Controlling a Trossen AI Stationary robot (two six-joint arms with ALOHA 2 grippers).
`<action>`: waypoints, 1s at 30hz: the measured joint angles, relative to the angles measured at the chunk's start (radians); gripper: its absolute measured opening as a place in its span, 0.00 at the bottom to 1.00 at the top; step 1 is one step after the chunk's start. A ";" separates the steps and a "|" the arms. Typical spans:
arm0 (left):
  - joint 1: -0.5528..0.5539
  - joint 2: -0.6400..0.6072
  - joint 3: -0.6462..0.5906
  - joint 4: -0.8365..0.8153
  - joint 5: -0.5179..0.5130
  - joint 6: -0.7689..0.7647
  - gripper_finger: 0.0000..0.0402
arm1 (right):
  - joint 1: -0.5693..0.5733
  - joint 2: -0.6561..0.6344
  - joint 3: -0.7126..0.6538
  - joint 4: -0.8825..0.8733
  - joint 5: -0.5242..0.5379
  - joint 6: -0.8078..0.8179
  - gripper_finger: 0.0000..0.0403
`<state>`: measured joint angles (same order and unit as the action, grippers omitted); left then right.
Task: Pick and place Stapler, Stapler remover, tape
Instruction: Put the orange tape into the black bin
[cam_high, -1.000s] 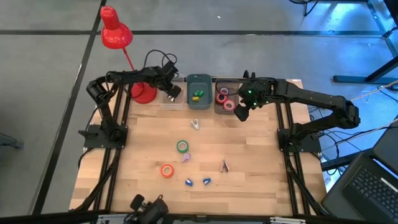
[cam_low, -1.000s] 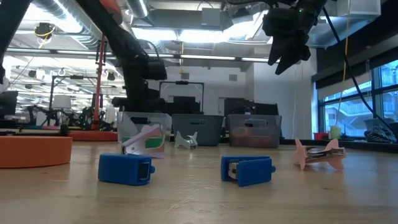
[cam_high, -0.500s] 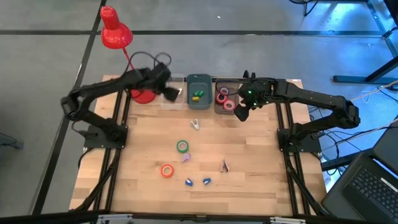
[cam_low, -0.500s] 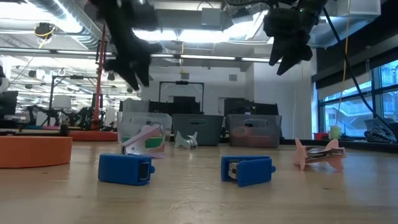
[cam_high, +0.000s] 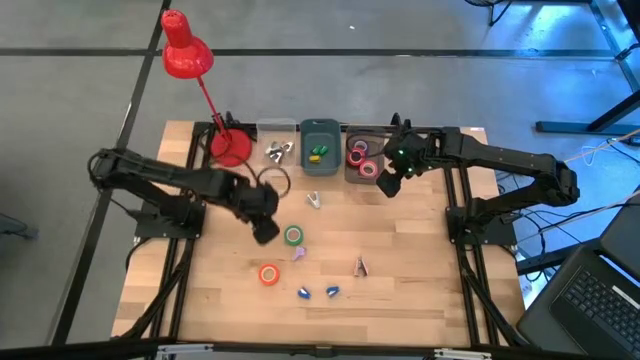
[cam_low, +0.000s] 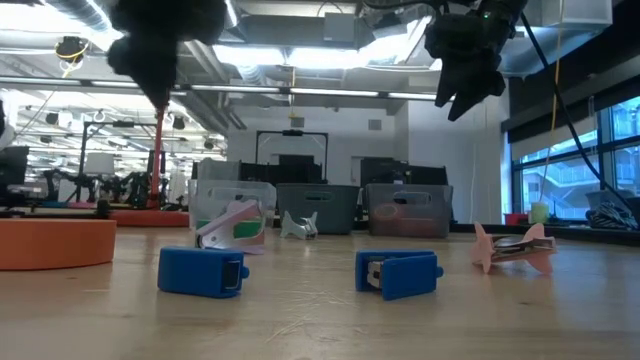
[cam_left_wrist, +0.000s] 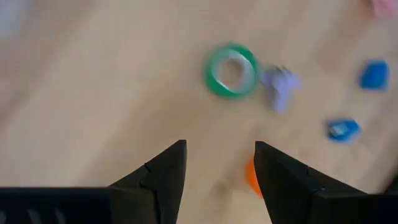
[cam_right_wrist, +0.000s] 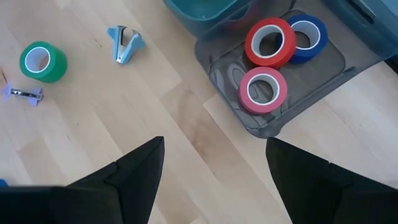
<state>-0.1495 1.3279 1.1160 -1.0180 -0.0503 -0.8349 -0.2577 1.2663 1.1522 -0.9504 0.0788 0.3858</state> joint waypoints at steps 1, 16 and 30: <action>-0.034 0.008 0.000 0.008 0.019 -0.014 0.44 | 0.000 0.000 0.000 0.000 0.000 0.000 0.71; -0.343 0.261 0.000 0.085 0.050 0.106 0.43 | 0.000 0.000 0.000 0.002 0.000 -0.025 0.71; -0.309 0.431 0.000 0.254 0.088 0.133 0.43 | 0.000 0.000 0.000 -0.003 -0.005 -0.025 0.71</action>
<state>-0.4588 1.7590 1.1164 -0.7643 0.0375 -0.7020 -0.2577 1.2663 1.1519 -0.9535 0.0734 0.3610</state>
